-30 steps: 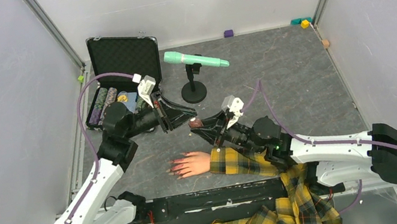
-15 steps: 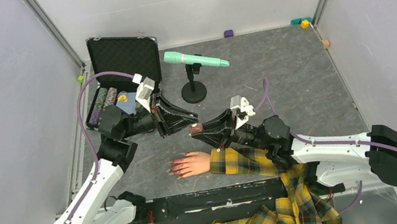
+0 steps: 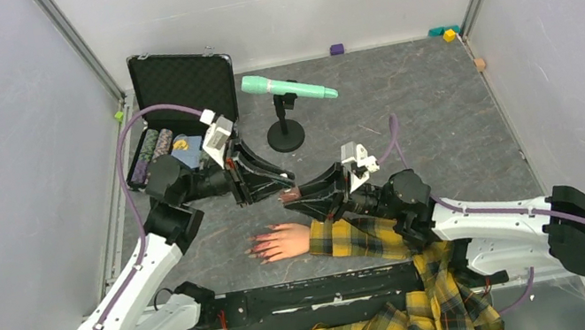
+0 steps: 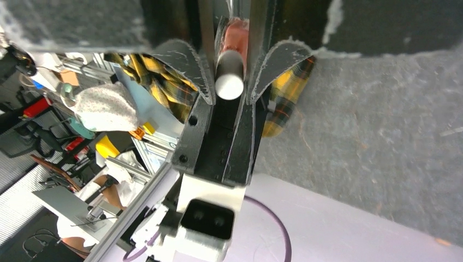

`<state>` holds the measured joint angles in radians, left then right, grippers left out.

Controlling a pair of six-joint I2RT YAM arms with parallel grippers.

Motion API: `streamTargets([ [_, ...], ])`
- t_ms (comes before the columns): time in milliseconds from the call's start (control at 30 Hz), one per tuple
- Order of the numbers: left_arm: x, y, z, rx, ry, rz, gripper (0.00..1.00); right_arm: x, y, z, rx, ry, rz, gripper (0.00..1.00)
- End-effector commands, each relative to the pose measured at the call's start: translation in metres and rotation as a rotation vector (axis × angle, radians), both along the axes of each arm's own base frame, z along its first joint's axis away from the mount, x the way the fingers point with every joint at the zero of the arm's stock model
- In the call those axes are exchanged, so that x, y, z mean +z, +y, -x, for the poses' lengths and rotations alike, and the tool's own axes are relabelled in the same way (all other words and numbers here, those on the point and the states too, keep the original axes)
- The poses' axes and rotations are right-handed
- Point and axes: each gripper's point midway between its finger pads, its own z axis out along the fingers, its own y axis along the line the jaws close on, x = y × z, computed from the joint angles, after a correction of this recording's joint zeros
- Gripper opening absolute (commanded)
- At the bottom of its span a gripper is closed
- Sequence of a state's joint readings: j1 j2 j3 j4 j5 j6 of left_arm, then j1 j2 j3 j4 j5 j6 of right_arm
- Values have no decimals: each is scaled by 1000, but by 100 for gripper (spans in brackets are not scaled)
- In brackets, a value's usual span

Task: Paint the nails
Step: Close the nail polish bottle, then screw the nail polish bottle.

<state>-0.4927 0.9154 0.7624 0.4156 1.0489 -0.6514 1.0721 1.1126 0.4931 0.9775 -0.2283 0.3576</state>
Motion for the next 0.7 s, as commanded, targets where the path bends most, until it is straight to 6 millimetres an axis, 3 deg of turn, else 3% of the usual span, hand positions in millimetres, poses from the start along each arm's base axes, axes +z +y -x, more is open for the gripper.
streamTargets([
  [0,-22,-2,4,-18,56,-78,35,67,-18,5,-34,-142,-174,0],
  [233,-23,1,-3,51,21,-87,76,61,-19,0,-70,-148,-142,0],
  [300,-22,2,-3,62,9,-85,94,60,-20,-1,-77,-146,-140,0],
  [333,-22,3,-3,67,2,-86,98,59,-19,-2,-80,-143,-138,0],
  [667,-15,15,-10,201,-90,-82,100,45,-24,-19,-178,-122,-90,0],
])
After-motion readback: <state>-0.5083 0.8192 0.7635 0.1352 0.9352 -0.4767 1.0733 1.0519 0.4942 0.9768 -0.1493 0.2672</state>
